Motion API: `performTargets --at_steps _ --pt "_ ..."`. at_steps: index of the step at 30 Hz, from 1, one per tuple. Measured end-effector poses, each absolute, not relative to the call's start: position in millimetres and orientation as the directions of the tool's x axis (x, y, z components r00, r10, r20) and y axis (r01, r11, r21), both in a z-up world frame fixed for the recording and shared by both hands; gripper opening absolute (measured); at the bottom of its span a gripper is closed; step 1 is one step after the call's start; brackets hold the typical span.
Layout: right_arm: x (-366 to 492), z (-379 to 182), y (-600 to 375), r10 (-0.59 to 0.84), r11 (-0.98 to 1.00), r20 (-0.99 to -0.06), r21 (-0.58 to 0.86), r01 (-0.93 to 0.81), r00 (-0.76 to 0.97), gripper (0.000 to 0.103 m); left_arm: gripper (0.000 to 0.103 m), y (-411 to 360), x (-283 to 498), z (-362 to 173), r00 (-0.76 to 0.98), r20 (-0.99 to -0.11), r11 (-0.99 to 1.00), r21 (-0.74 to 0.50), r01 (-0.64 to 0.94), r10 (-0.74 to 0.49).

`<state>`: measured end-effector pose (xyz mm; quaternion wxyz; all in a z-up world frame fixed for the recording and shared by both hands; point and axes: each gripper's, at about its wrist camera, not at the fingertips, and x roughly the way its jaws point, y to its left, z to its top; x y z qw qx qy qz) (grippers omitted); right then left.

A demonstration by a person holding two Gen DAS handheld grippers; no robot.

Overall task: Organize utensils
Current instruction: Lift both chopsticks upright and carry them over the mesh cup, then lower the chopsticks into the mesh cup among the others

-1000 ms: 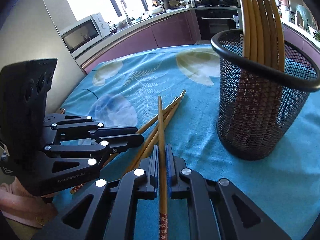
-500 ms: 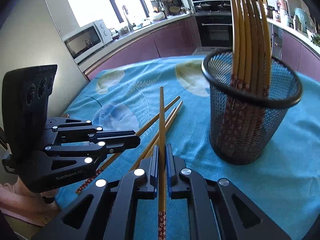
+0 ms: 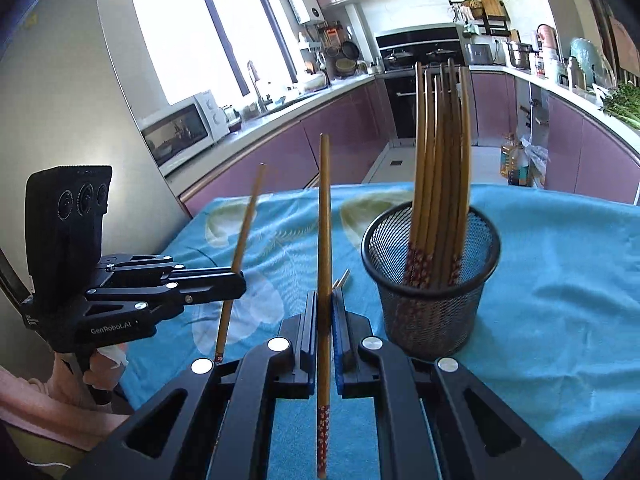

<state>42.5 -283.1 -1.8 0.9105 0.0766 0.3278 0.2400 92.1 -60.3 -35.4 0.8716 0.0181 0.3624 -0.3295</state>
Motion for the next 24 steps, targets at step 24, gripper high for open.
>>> performTargets --at_steps 24 --pt "47 47 -310 0.437 0.899 -0.461 0.205 -0.386 0.772 0.006 0.008 -67 102 30 0.553 -0.497 0.723 -0.259 0.640 -0.668"
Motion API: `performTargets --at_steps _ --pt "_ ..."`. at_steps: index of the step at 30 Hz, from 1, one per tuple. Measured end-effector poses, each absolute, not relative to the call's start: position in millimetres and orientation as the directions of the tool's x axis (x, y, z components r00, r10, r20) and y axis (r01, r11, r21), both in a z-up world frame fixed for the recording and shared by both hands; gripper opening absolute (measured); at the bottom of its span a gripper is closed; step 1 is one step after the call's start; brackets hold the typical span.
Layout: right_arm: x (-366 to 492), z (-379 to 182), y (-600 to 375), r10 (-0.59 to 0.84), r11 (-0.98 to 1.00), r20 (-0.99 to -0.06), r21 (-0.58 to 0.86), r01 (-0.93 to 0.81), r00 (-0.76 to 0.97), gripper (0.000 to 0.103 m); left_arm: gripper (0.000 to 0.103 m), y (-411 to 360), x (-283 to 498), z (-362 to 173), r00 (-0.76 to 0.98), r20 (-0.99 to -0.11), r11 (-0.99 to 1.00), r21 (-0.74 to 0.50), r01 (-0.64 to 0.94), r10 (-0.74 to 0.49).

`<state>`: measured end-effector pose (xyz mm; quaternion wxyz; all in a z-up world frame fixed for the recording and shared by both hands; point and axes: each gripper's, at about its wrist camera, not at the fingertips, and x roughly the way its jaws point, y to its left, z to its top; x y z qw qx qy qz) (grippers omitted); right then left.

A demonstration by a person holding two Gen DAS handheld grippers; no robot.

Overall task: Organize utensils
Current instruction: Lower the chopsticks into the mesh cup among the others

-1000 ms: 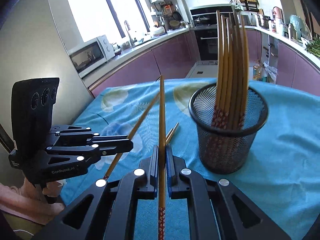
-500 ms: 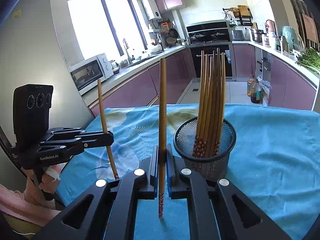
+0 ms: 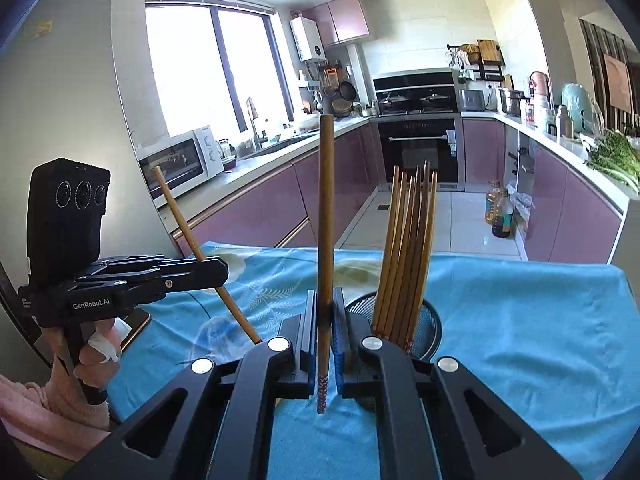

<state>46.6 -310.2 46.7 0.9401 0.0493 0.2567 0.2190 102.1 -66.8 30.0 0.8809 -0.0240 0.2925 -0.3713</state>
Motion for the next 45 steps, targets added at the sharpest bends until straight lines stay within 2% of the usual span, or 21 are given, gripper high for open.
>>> performTargets --at_steps 19,26,36,45 --pt "51 87 -322 0.403 0.915 -0.382 0.137 -0.380 0.831 0.006 0.008 -98 111 89 0.576 -0.400 0.685 -0.221 0.694 -0.713" --pt "62 90 -325 0.392 0.920 -0.366 0.141 -0.366 0.844 0.006 0.008 -109 116 94 0.586 -0.386 0.687 -0.212 0.695 -0.712" --pt "91 65 -326 0.362 0.932 -0.444 0.166 -0.322 0.820 0.006 0.008 -125 126 71 0.560 -0.459 0.696 -0.208 0.687 -0.690" --pt "103 40 -322 0.379 0.925 -0.530 0.208 -0.317 0.758 0.006 0.007 -144 141 39 0.478 -0.576 0.682 -0.201 0.703 -0.663"
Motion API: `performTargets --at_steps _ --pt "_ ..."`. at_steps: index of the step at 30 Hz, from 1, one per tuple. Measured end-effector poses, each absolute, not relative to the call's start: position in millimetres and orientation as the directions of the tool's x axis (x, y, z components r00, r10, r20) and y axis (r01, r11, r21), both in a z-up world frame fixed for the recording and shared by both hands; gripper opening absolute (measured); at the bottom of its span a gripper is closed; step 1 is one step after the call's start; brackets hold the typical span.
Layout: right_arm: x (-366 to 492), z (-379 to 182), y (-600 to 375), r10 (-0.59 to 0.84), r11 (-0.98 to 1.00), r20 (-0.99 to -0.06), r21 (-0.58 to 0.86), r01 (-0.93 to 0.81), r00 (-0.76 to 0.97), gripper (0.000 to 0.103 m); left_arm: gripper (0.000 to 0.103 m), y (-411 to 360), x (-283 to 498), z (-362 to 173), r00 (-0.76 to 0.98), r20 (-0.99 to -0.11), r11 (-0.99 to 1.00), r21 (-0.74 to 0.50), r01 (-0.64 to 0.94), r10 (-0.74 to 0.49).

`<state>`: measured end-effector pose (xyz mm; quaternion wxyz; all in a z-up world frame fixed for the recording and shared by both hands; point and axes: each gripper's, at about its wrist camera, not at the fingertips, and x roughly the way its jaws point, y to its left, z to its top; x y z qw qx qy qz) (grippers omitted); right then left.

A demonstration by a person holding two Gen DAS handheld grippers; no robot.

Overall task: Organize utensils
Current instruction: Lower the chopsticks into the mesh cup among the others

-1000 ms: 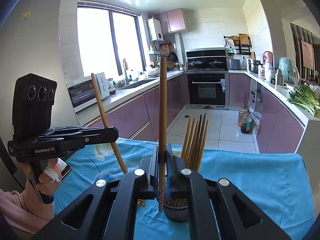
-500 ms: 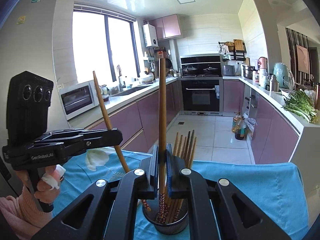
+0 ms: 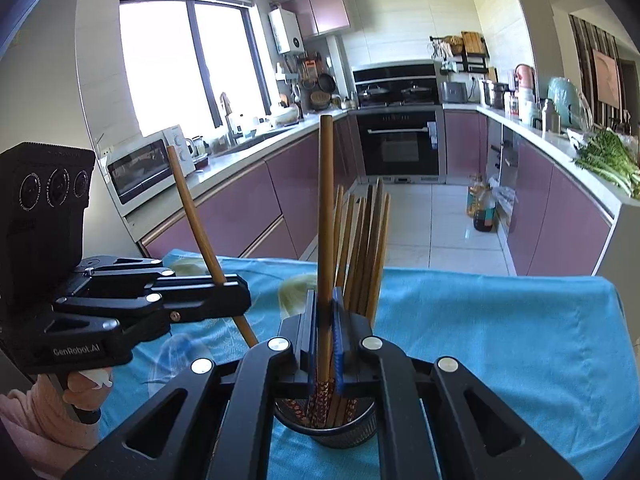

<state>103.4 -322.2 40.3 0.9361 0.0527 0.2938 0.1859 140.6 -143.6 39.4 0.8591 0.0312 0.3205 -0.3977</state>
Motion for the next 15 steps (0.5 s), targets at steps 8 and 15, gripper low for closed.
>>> performTargets --at_steps 8,15 --pt "119 23 -322 0.376 0.926 -0.565 0.244 -0.287 0.735 0.007 0.008 -155 159 20 0.464 -0.626 0.699 -0.189 0.690 -0.627" --pt "125 17 -328 0.377 0.924 -0.565 0.282 -0.258 0.734 0.008 0.016 -158 173 12 0.469 -0.638 0.717 -0.194 0.670 -0.611"
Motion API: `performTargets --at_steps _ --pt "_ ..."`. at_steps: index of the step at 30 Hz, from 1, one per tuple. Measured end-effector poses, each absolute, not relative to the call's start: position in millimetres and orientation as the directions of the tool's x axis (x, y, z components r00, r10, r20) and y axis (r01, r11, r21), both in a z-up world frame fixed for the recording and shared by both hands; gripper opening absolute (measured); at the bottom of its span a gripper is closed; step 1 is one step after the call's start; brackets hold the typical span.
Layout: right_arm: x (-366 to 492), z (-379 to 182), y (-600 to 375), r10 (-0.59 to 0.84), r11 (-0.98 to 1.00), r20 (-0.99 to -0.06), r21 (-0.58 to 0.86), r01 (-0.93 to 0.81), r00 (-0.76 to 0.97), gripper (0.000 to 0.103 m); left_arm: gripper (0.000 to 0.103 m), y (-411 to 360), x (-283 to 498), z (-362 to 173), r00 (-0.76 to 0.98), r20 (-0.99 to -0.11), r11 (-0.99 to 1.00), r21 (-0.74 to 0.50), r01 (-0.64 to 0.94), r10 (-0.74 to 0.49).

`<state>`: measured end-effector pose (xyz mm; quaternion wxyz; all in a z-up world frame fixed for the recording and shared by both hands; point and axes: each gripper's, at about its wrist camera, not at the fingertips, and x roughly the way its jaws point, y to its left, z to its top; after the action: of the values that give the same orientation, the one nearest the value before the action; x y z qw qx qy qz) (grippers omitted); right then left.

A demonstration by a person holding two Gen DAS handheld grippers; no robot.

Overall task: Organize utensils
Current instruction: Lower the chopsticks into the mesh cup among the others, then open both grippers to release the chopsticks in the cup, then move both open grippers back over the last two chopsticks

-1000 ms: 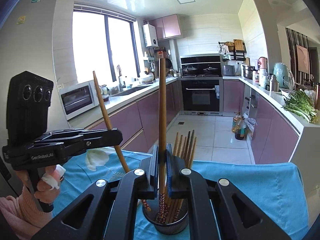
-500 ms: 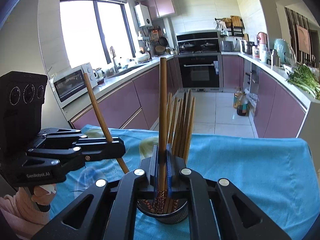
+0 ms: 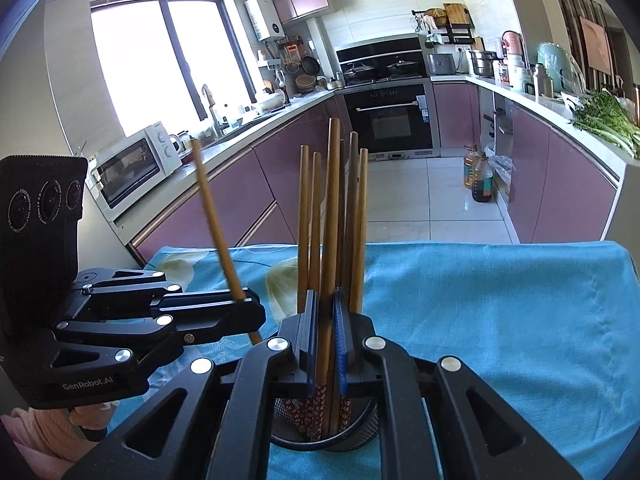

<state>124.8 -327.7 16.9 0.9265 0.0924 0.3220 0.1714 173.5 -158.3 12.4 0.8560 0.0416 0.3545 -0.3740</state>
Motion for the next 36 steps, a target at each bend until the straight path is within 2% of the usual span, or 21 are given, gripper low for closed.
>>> performTargets --at_steps 1,5,12,23,25,30,34,36 --pt "124 16 -328 0.376 0.924 -0.565 0.286 -0.253 0.735 0.008 0.022 -158 173 10 0.481 -0.639 0.726 -0.184 0.662 -0.600" --pt "120 13 -331 0.375 0.923 -0.563 0.303 -0.237 0.736 0.011 0.023 -151 170 4 0.497 -0.639 0.741 -0.177 0.648 -0.587" --pt "106 14 -333 0.393 0.914 -0.537 0.317 -0.253 0.747 0.024 0.031 -124 154 6 0.554 -0.591 0.763 -0.172 0.623 -0.586" --pt "56 18 -306 0.505 0.863 -0.498 0.286 -0.417 0.705 0.042 0.044 -60 118 0 0.647 -0.551 0.825 -0.152 0.544 -0.528" --pt "50 11 -296 0.523 0.851 -0.516 0.283 -0.442 0.678 0.044 0.048 -51 113 -8 0.656 -0.563 0.842 -0.150 0.518 -0.503" --pt "49 -19 -270 0.541 0.836 -0.589 0.302 -0.458 0.600 0.045 0.050 -34 105 -32 0.649 -0.611 0.870 -0.142 0.472 -0.452" --pt "54 -50 -253 0.524 0.844 -0.663 0.317 -0.433 0.535 0.045 0.057 -26 102 -53 0.645 -0.650 0.898 -0.143 0.416 -0.402" --pt "56 -63 -246 0.518 0.846 -0.688 0.326 -0.422 0.508 0.045 0.058 -21 100 -63 0.634 -0.664 0.903 -0.156 0.401 -0.397"
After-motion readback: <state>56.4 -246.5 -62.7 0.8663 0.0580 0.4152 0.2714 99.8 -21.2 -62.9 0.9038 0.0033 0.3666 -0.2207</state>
